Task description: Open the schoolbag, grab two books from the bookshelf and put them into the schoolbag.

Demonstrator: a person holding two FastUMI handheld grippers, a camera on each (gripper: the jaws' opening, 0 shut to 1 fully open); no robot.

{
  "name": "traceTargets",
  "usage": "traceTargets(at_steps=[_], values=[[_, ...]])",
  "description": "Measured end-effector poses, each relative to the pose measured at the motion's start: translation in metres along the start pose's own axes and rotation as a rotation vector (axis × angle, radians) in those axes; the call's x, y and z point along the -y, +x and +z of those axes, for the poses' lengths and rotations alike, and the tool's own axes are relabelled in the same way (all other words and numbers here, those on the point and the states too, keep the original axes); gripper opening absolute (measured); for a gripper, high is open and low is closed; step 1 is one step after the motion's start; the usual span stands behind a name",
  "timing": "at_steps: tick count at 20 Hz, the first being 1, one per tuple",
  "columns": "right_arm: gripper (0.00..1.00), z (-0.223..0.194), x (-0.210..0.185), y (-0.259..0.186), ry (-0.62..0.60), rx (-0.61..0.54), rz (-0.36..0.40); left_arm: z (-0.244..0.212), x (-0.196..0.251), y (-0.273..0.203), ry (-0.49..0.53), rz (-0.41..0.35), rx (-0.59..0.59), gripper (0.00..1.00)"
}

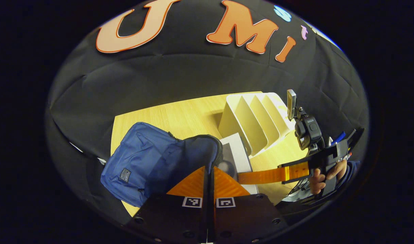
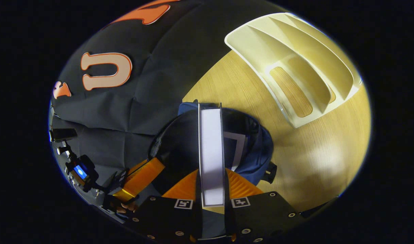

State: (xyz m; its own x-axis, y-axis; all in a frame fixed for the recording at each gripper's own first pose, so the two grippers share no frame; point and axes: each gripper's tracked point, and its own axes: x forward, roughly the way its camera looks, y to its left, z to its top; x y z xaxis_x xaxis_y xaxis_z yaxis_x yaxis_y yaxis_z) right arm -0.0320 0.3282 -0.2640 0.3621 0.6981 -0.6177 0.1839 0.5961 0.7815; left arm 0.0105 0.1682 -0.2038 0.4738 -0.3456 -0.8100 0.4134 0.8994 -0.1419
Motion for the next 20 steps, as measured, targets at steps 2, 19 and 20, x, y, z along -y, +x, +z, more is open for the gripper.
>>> traceTargets(at_steps=[2, 19, 20], values=[[0.26, -0.003, -0.004, 0.010, 0.004, 0.005, 0.007, 0.002, 0.004, 0.000, 0.022, -0.001, 0.000, 0.01], [0.26, -0.020, -0.009, 0.088, -0.016, -0.011, -0.007, 0.006, 0.011, -0.007, 0.113, 0.003, -0.010, 0.01], [0.27, -0.020, -0.006, 0.093, -0.019, -0.008, -0.015, 0.006, 0.011, -0.007, 0.110, 0.002, -0.009, 0.01]])
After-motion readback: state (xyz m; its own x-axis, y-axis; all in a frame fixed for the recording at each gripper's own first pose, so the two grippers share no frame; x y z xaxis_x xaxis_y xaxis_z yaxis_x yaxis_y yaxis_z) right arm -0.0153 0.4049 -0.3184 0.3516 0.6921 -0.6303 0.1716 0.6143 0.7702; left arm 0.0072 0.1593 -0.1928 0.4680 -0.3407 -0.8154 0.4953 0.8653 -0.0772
